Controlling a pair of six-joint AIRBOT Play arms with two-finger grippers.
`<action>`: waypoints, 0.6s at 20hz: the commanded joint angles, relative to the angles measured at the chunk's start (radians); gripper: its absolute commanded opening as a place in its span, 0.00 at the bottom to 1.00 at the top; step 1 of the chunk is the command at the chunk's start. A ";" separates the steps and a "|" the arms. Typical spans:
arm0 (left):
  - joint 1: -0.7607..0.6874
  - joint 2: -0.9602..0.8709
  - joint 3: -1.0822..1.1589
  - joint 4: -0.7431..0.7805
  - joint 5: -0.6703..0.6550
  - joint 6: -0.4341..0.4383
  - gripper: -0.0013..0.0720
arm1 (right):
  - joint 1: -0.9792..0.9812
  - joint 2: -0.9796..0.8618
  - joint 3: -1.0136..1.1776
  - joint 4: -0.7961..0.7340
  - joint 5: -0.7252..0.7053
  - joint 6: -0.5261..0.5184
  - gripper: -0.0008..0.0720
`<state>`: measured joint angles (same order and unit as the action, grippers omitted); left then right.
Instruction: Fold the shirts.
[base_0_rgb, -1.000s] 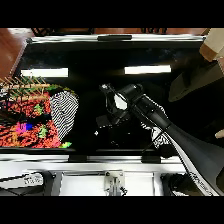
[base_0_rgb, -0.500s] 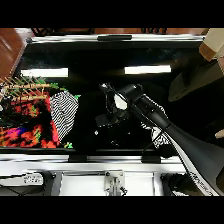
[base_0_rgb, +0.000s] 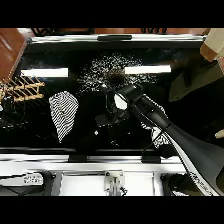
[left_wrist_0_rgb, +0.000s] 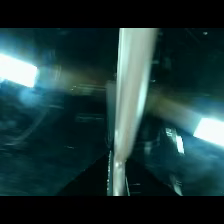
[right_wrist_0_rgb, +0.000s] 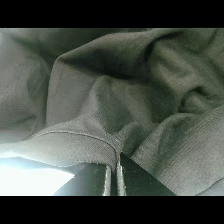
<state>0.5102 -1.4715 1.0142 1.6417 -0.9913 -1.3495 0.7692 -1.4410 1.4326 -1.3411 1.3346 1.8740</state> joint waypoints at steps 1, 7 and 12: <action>-0.018 0.033 0.002 -0.003 0.001 0.003 0.09 | 0.001 0.000 0.000 0.001 0.004 0.000 0.12; -0.051 0.187 0.002 -0.004 -0.021 -0.067 0.09 | 0.001 0.003 0.000 -0.001 0.004 -0.002 0.12; -0.152 0.418 0.002 -0.028 -0.089 -0.156 0.09 | 0.000 0.064 0.002 -0.132 0.013 -0.006 0.12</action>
<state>0.4194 -1.1767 1.0157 1.6379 -1.0405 -1.4471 0.7692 -1.4097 1.4334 -1.3827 1.3422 1.8664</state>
